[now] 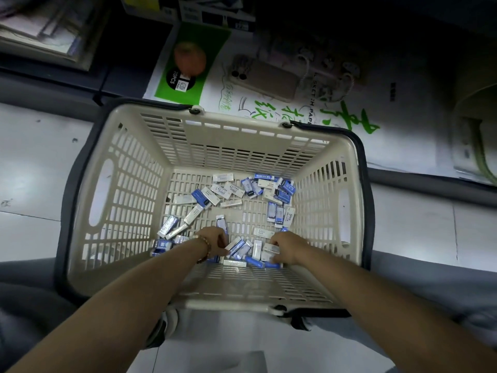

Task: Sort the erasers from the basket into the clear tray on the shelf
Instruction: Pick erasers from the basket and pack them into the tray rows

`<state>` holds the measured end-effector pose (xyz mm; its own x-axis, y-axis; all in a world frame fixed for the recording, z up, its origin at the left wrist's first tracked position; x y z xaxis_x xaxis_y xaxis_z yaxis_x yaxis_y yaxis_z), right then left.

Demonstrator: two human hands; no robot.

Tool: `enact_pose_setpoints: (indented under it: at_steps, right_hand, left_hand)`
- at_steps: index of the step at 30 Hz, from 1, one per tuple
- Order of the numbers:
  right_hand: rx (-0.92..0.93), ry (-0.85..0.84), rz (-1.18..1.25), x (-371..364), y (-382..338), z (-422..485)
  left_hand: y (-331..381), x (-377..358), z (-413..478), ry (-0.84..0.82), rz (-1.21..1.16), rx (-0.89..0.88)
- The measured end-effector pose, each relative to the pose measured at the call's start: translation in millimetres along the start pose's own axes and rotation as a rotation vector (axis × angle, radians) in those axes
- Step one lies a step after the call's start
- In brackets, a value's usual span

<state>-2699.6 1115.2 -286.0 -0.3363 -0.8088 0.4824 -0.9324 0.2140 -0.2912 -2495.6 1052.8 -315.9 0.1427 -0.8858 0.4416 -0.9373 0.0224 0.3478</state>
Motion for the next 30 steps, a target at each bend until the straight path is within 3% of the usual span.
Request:
enact_pose_setpoints:
  at_steps: [5, 9, 14, 17, 22, 26, 30]
  right_hand:
    - [-0.002, -0.003, 0.111, -3, 5, 1]
    - [-0.004, -0.031, 0.186, -5, 4, -2]
    - [-0.012, 0.024, 0.746, 42, -12, -22]
    - [0.097, 0.157, 0.952, 107, -37, -52]
    - [0.361, 0.344, 0.974, 191, -81, -144]
    - [0.530, 0.427, 0.911, 211, -106, -206]
    - [0.600, 0.465, 1.009, 213, -119, -233]
  left_hand:
    - [1, 0, 1, -0.035, -0.017, -0.024]
    - [1, 5, -4, -0.131, -0.370, 0.048]
    - [22, 56, -23, -0.259, -0.732, 0.112]
    - [52, 117, -56, -0.235, -0.883, -0.021]
    - [109, 200, -153, -0.236, -0.927, -0.232]
    - [135, 222, -225, -0.212, -0.827, -0.408]
    - [136, 225, -250, -0.082, -0.945, -0.494]
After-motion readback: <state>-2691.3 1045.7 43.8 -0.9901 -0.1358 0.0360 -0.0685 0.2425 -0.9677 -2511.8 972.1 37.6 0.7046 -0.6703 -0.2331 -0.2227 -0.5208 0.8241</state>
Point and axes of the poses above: each hand's wrist, its own z-axis towards the middle knuckle, its own x-axis out of the back of the hand, y = z × x, the point moved 1 cm from there along z, towards the middle knuckle, and after that the axes turned 6 degrees about x, right-handed, at the moved point
